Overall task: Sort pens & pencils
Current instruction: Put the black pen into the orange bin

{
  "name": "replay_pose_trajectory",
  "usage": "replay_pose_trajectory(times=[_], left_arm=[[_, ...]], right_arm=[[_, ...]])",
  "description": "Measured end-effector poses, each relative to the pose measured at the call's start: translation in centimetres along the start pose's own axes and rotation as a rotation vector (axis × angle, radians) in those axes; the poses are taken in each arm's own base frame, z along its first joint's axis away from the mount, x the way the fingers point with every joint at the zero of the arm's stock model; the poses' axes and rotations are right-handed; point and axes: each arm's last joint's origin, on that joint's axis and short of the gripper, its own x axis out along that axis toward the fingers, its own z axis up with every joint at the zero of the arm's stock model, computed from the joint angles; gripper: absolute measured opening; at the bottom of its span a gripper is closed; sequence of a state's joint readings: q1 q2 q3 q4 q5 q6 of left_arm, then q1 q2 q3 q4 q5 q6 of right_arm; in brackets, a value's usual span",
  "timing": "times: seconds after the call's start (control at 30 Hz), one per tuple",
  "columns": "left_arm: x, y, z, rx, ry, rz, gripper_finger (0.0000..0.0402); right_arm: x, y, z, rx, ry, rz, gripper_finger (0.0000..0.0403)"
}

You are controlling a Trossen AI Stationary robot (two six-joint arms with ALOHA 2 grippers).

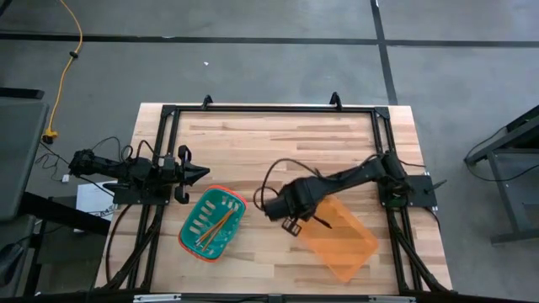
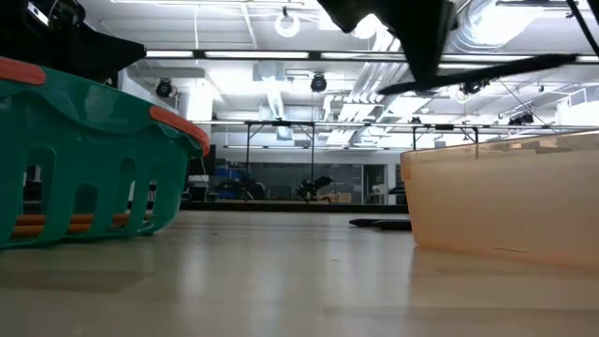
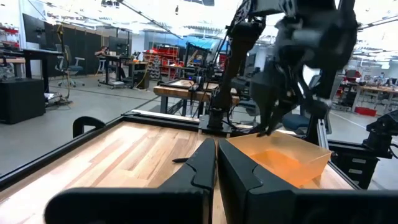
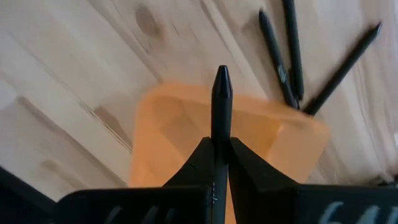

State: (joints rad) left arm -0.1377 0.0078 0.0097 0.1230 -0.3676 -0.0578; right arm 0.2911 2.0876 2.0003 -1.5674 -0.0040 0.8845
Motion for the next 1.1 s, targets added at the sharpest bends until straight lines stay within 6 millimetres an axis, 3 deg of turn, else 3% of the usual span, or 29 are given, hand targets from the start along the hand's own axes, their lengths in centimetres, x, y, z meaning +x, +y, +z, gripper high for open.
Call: replay_pose_trajectory(times=[0.63, 0.9, 1.1], left_arm=[[0.0, 0.0, 0.0, 0.000, 0.000, 0.000, 0.0005], [0.0, 0.0, 0.0, 0.000, 0.000, 0.001, 0.0006], [0.0, 0.0, 0.0, 0.000, 0.000, 0.000, 0.0006]], right_arm=[[6.5, 2.3, -6.3, 0.016, 0.111, -0.219, 0.0003], [10.6, 2.5, -7.1, -0.005, 0.110, -0.190, 0.0003], [12.1, 2.2, -7.3, 0.004, 0.139, -0.182, 0.0011]])
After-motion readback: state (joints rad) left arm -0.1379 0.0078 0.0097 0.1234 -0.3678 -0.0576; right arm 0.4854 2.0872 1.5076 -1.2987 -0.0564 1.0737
